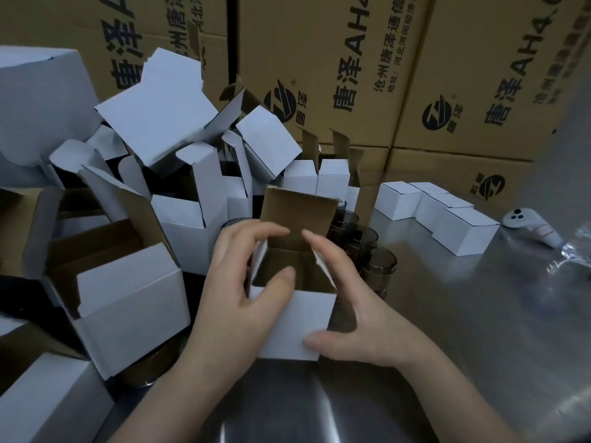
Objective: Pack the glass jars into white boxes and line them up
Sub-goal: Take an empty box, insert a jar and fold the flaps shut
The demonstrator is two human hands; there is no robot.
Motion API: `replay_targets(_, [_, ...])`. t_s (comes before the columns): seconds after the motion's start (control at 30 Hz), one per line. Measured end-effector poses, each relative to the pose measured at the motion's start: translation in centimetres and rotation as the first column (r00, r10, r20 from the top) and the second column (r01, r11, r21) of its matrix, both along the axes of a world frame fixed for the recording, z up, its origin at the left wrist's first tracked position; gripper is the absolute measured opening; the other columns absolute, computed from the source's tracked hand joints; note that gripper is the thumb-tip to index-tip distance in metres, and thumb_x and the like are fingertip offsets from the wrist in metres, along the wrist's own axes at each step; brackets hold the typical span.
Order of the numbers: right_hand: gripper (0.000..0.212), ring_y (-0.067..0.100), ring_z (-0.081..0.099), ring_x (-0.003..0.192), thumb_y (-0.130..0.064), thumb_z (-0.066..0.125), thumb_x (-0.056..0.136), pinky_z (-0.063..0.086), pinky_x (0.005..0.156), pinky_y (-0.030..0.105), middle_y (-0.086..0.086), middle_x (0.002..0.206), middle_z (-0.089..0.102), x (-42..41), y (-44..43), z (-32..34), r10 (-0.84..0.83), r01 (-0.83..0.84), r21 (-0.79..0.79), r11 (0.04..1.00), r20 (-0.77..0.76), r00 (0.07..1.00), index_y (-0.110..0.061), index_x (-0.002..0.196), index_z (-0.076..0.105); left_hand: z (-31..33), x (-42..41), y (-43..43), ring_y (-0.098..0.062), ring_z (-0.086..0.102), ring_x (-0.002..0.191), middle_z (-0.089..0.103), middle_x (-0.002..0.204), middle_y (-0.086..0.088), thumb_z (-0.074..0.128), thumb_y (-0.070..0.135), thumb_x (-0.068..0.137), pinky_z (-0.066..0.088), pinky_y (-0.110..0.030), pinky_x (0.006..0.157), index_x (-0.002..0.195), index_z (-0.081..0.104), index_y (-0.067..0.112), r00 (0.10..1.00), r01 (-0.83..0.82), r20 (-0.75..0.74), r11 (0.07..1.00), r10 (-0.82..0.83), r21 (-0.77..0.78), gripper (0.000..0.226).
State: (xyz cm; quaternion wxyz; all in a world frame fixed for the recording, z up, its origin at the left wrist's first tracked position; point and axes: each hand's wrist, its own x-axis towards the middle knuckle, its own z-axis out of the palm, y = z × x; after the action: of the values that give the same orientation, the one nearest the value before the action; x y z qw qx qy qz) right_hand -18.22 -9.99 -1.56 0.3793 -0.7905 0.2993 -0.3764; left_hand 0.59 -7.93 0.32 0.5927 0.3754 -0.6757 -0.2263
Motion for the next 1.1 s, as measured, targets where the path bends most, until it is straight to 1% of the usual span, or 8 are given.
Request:
replay_targets(0.1, [0.065, 0.021, 0.053, 0.118, -0.032, 0.075, 0.072, 0.051, 0.092, 0.038, -0.003, 0.13, 0.049, 0.3, 0.0, 0.2, -0.009, 0.008, 0.016, 1.0, 0.064, 0.998, -0.037, 0.132, 0.05, -1.2, 0.4, 0.7, -0.005, 0.052, 0.111, 0.05, 0.113, 0.01, 0.055, 0.037, 0.073, 0.041, -0.008, 0.086, 0.107, 0.051, 0.031, 0.998, -0.022, 0.064, 0.999, 0.025, -0.047, 0.034])
replay_targets(0.3, [0.025, 0.016, 0.063, 0.09, -0.027, 0.055, 0.086, 0.053, 0.072, 0.03, -0.003, 0.101, 0.067, 0.0, -0.7, 0.2, -0.231, 0.274, -0.055, 0.96, 0.396, 0.889, -0.008, 0.09, 0.07, -2.6, 0.6, 1.6, -0.013, 0.051, 0.113, 0.047, 0.116, 0.002, 0.06, 0.042, 0.073, 0.048, -0.031, 0.089, 0.103, 0.044, 0.03, 0.994, -0.044, 0.104, 0.999, 0.047, -0.027, 0.036])
replay_targets(0.43, [0.021, 0.008, 0.064, 0.083, -0.01, 0.054, 0.089, 0.05, 0.076, 0.021, -0.009, 0.083, 0.071, -1.4, -2.2, -0.2, -0.662, 0.71, 0.111, 0.696, 0.483, 0.573, -0.021, 0.08, 0.07, -2.9, 0.8, 1.8, -0.012, 0.051, 0.112, 0.046, 0.116, 0.005, 0.061, 0.046, 0.072, 0.05, -0.035, 0.088, 0.101, 0.04, 0.038, 0.991, -0.027, 0.128, 1.0, 0.026, 0.005, 0.037])
replay_targets(0.53, [0.035, 0.012, 0.059, 0.098, 0.002, 0.053, 0.085, 0.046, 0.084, 0.017, -0.011, 0.103, 0.062, -3.4, -3.5, -0.6, -0.871, 0.852, 0.225, 0.473, 0.261, 0.415, -0.026, 0.104, 0.063, -3.8, 1.0, 1.8, -0.012, 0.051, 0.113, 0.046, 0.119, 0.004, 0.064, 0.047, 0.072, 0.051, -0.041, 0.091, 0.102, 0.042, 0.035, 0.994, -0.004, 0.111, 0.999, 0.0, 0.039, 0.039])
replay_targets(0.67, [0.075, 0.027, 0.056, 0.112, 0.008, 0.058, 0.076, 0.051, 0.094, 0.042, 0.008, 0.133, 0.048, -4.5, -4.7, -1.5, -0.854, 0.806, 0.347, 0.48, -0.024, 0.519, -0.02, 0.143, 0.037, -4.4, 1.1, 1.5, -0.008, 0.051, 0.112, 0.044, 0.122, 0.008, 0.067, 0.054, 0.07, 0.052, -0.037, 0.09, 0.104, 0.042, 0.043, 0.994, 0.02, 0.103, 0.996, -0.03, 0.091, 0.043])
replay_targets(0.83, [0.078, 0.028, 0.053, 0.118, 0.001, 0.068, 0.075, 0.048, 0.1, 0.048, 0.01, 0.133, 0.052, -4.2, -5.0, -2.0, -0.815, 0.808, 0.274, 0.521, -0.119, 0.567, -0.022, 0.142, 0.038, -4.9, 1.3, 1.3, -0.003, 0.049, 0.114, 0.045, 0.121, 0.014, 0.068, 0.057, 0.07, 0.05, -0.029, 0.091, 0.108, 0.04, 0.049, 0.988, 0.034, 0.145, 0.996, -0.046, 0.086, 0.048])
replay_targets(1.0, [0.043, 0.01, 0.053, 0.113, -0.003, 0.055, 0.078, 0.042, 0.104, 0.043, -0.01, 0.115, 0.057, -3.0, -4.0, -1.0, -0.888, 0.898, -0.037, 0.438, 0.138, 0.439, -0.031, 0.111, 0.061, -5.1, 1.3, 1.2, -0.002, 0.051, 0.113, 0.048, 0.118, 0.016, 0.069, 0.056, 0.069, 0.046, -0.015, 0.087, 0.109, 0.041, 0.05, 0.992, 0.038, 0.115, 0.996, -0.047, 0.078, 0.05])
replay_targets(1.1, [0.037, 0.001, 0.059, 0.089, 0.001, 0.054, 0.08, 0.047, 0.087, 0.024, -0.01, 0.103, 0.066, -1.2, -3.9, 0.5, -0.765, 0.801, -0.058, 0.596, 0.262, 0.589, -0.029, 0.098, 0.067, -5.1, 1.4, 1.1, 0.001, 0.052, 0.109, 0.048, 0.113, 0.02, 0.07, 0.056, 0.068, 0.05, -0.018, 0.085, 0.108, 0.042, 0.048, 0.995, 0.029, 0.095, 0.997, -0.036, 0.074, 0.049])
